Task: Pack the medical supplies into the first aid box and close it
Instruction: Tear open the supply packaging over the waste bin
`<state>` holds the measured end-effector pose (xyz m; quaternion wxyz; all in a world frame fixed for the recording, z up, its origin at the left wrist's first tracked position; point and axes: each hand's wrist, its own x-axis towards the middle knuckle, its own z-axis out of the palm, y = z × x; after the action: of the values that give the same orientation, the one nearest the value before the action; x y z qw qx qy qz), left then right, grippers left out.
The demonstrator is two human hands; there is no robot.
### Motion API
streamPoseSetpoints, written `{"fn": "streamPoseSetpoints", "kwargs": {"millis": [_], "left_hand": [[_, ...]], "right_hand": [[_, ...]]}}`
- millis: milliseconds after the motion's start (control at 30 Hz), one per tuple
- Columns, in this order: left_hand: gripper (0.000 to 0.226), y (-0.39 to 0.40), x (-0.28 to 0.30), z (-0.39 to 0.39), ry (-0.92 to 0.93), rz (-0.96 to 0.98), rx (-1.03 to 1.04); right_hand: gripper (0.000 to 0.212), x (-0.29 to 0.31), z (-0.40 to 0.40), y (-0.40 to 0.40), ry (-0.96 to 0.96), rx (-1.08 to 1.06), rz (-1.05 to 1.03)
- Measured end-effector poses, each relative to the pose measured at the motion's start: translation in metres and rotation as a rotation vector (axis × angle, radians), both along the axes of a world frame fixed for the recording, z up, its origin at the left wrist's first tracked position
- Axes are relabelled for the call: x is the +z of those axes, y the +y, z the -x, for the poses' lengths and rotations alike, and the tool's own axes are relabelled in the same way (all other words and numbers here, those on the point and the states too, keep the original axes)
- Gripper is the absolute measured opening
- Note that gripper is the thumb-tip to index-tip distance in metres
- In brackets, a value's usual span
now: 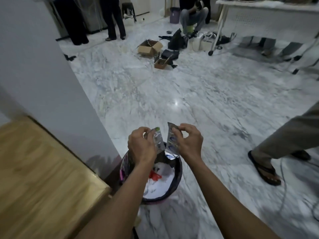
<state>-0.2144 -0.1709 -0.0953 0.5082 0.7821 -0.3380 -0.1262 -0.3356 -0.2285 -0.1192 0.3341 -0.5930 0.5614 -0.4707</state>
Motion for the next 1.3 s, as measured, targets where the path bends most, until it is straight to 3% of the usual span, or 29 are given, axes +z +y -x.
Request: {"fn": "streamPoseSetpoints", "kwargs": {"millis": [433,533,700,1033,1300], "left_hand": [[0.009,-0.002,-0.119,-0.022,0.034,-0.244,0.123],[0.017,-0.005,-0.133,-0.029,0.048,-0.279,0.122],[0.031,-0.006,-0.143,-0.033,0.070,-0.294,0.116],[0.032,0.002,-0.137,-0.032,0.095,-0.316,0.101],[0.040,0.013,-0.102,-0.021,0.141,-0.260,0.046]], "right_hand": [[0.009,-0.129,-0.037,-0.009,0.124,0.135,-0.280],[0.029,-0.146,-0.042,-0.011,0.176,0.159,-0.312],[0.050,-0.155,-0.044,-0.009,0.188,0.196,-0.365],[0.050,-0.155,-0.044,-0.003,0.168,0.191,-0.394],[0.047,-0.107,-0.032,0.005,0.094,0.202,-0.352]]}}
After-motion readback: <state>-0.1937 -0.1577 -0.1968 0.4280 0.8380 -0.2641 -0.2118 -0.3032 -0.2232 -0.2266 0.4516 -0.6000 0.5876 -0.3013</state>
